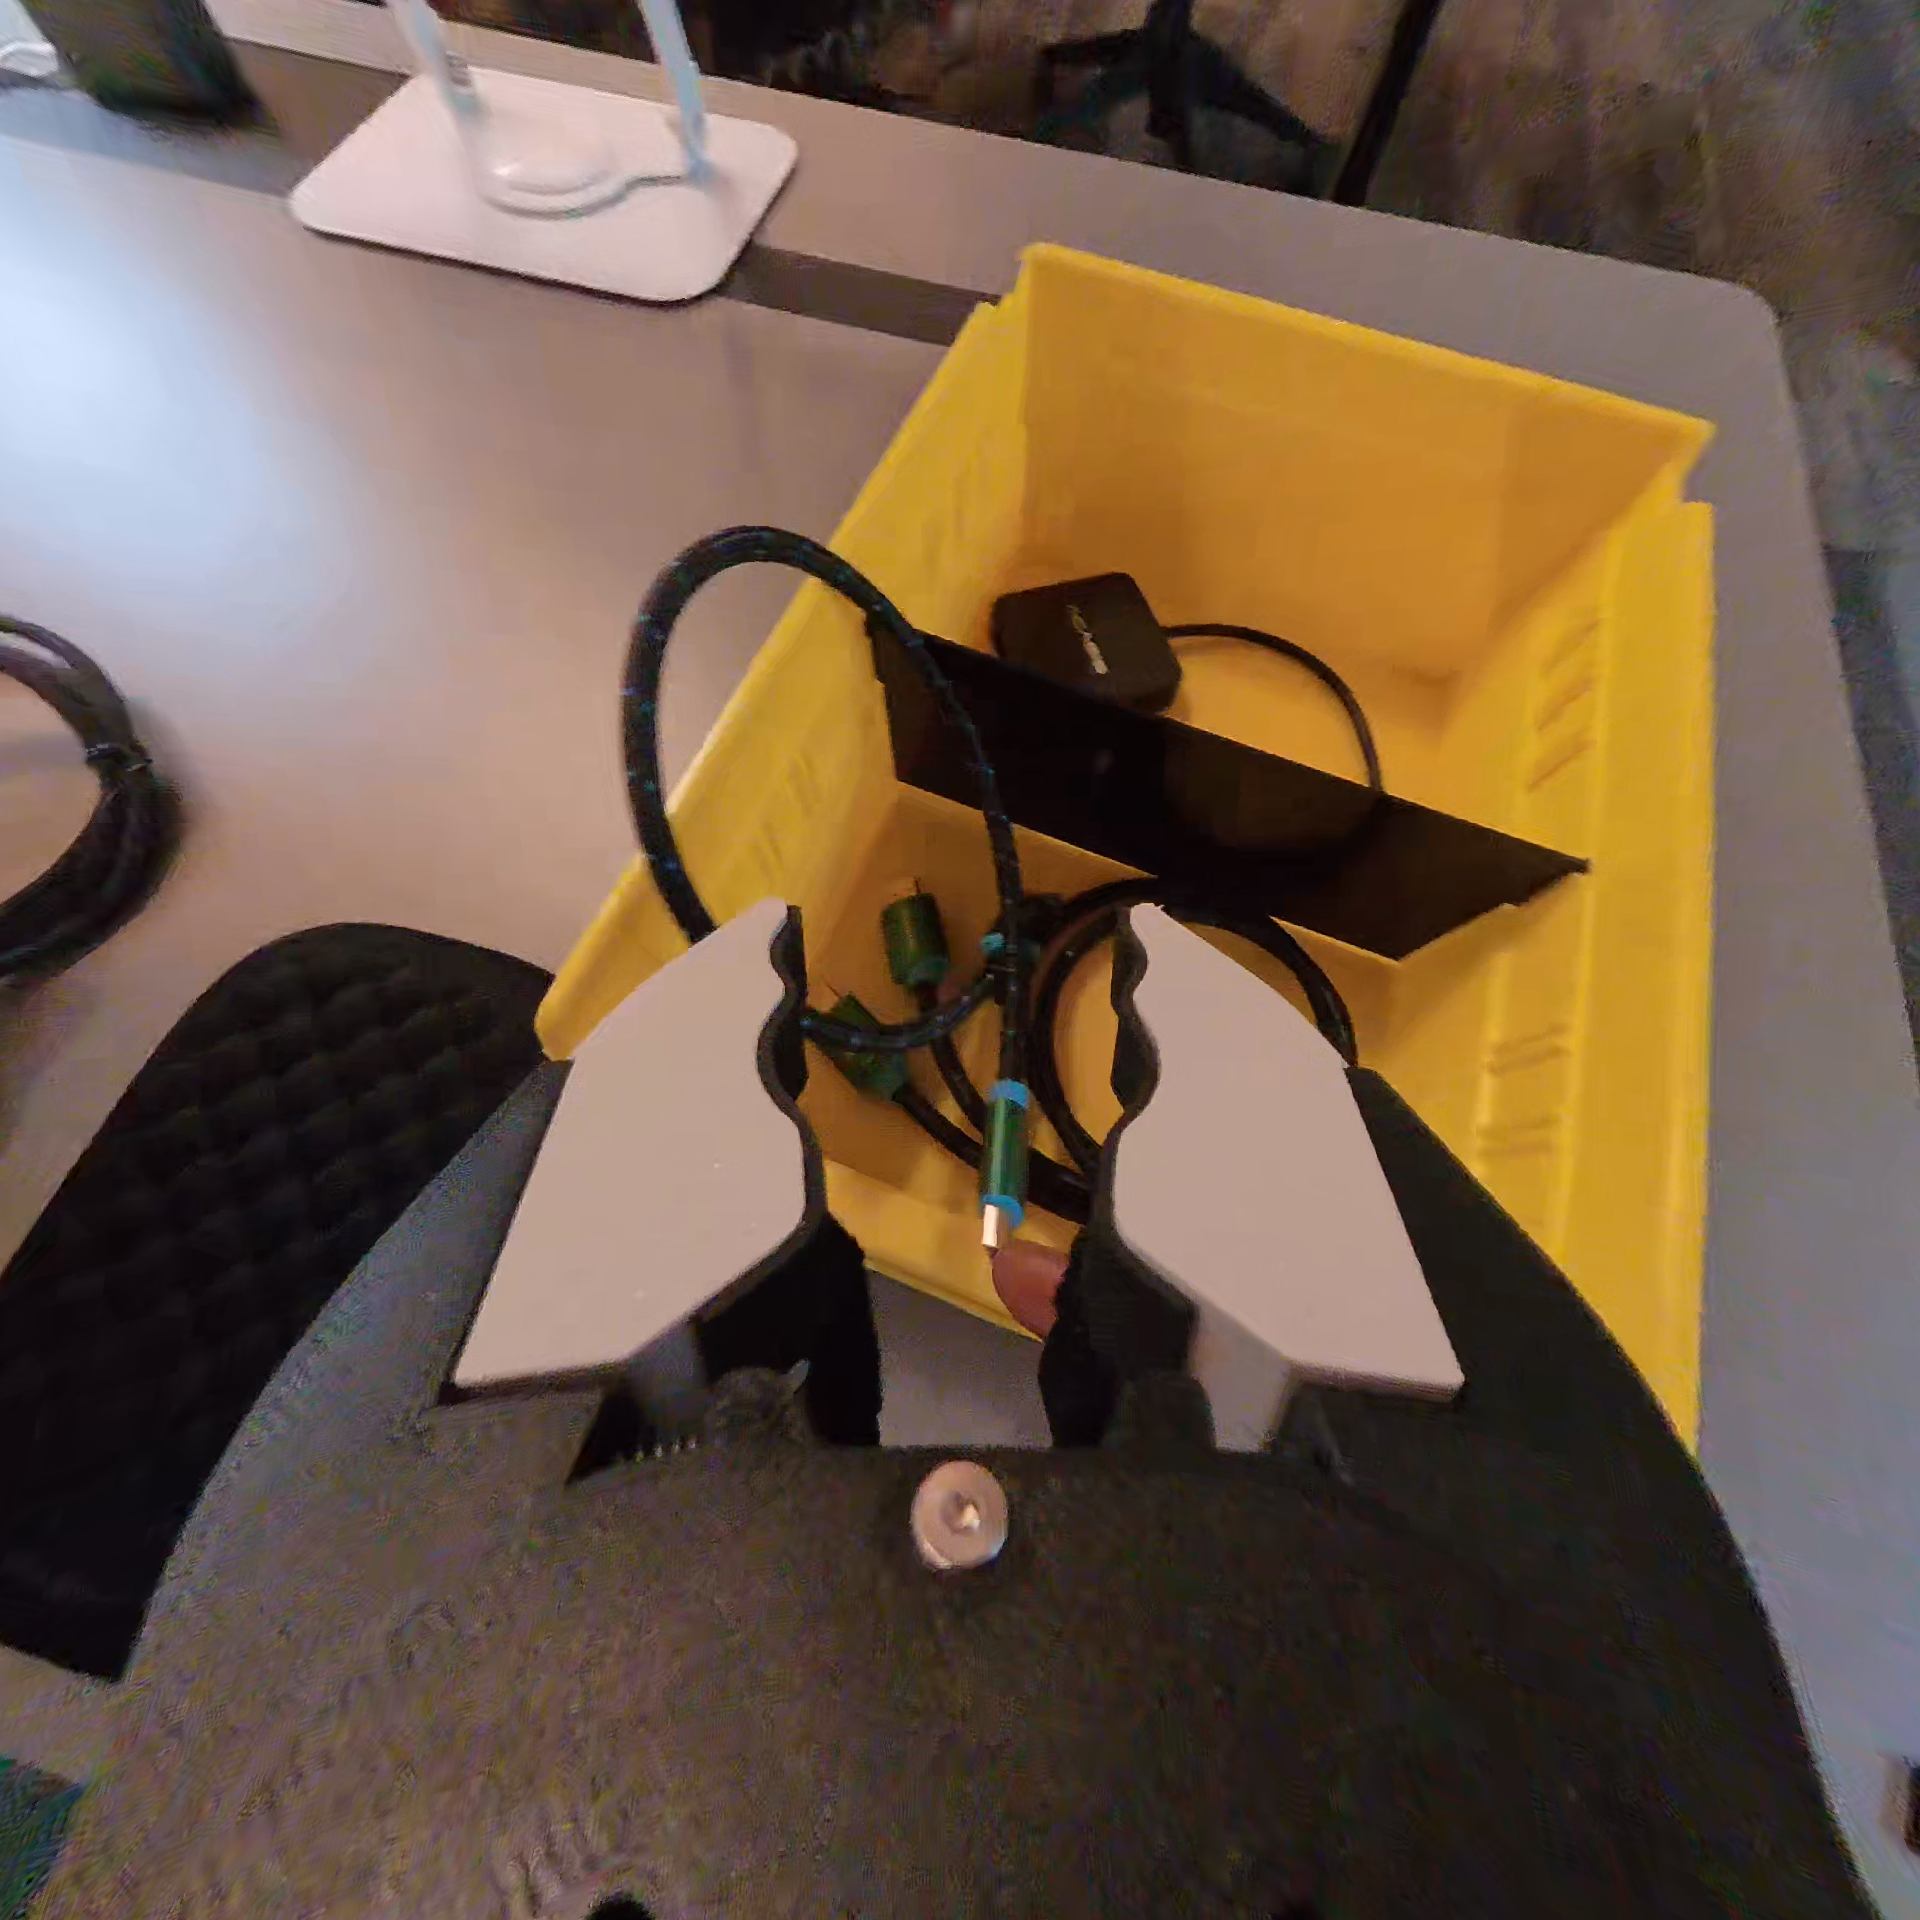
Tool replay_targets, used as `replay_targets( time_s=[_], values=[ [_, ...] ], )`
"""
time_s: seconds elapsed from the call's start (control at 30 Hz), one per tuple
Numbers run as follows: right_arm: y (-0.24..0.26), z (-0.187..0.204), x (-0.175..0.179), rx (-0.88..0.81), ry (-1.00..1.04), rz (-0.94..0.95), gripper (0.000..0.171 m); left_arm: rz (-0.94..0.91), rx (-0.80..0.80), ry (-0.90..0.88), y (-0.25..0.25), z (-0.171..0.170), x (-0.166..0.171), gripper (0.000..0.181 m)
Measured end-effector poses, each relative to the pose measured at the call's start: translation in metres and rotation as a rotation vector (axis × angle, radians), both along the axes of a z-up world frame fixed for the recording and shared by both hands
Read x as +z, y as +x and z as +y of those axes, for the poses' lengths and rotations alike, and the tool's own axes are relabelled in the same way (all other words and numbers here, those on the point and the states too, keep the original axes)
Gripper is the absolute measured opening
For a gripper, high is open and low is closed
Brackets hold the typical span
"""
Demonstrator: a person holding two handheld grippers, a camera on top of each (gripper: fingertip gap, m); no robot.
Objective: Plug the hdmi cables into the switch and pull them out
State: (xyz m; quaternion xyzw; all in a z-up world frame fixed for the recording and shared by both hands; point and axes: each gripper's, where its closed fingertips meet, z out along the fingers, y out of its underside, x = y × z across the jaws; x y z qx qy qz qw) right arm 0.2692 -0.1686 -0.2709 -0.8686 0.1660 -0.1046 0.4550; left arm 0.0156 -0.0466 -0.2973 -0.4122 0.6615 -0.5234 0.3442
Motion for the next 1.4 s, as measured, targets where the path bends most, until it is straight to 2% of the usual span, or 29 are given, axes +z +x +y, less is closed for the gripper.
replay_targets(
  time_s=[0.1,0.2,0.33,0.4,0.43,0.5,0.6,0.7,0.8,0.97,1.07,1.2,1.33,1.4],
  values=[
    [-0.018,0.013,-0.006,0.154,-0.046,-0.088,0.047,0.0,0.001,-0.002,0.0,0.0,0.0,0.128],
    [-0.026,0.018,-0.006,0.247,-0.073,-0.195,0.048,-0.001,0.0,-0.001,0.0,0.0,0.0,0.128],
    [-0.04,0.023,-0.012,0.378,-0.105,-0.242,0.046,-0.001,0.0,0.001,0.0,0.0,0.0,0.128],
    [-0.038,0.019,-0.021,0.392,-0.172,-0.275,0.036,-0.002,0.001,0.003,0.0,0.0,0.0,0.128],
    [-0.033,0.016,-0.027,0.39,-0.219,-0.315,0.025,-0.003,0.001,0.004,0.0,0.0,0.0,0.128],
    [-0.028,0.014,-0.031,0.424,-0.29,-0.441,0.006,-0.003,0.0,0.008,0.0,-0.001,0.0,0.128],
    [-0.006,-0.003,-0.017,0.346,-0.527,-0.742,0.007,-0.004,0.001,0.009,-0.001,-0.001,0.0,0.128],
    [0.002,-0.014,0.0,0.393,-0.781,-1.012,0.007,-0.004,-0.001,0.009,0.0,-0.001,0.0,0.128],
    [0.004,-0.015,-0.001,0.475,-0.88,-1.108,0.007,-0.005,-0.001,0.014,-0.001,-0.001,0.0,0.128],
    [0.016,-0.02,-0.048,0.514,-0.843,-0.99,0.007,-0.008,0.0,0.025,-0.001,-0.002,-0.001,0.128],
    [0.017,-0.029,-0.065,0.426,-0.806,-0.734,0.01,-0.007,0.0,0.019,-0.001,-0.001,0.0,0.128],
    [0.017,-0.032,-0.046,0.281,-0.646,-0.525,0.051,-0.007,0.0,0.02,-0.001,-0.002,0.0,0.128],
    [0.002,-0.014,0.0,0.166,-0.342,-0.474,0.061,-0.005,0.005,0.012,0.0,0.0,0.0,0.128],
    [-0.025,0.007,0.024,0.208,-0.177,-0.465,0.067,-0.004,0.006,0.013,0.0,0.0,0.0,0.128]
  ],
)
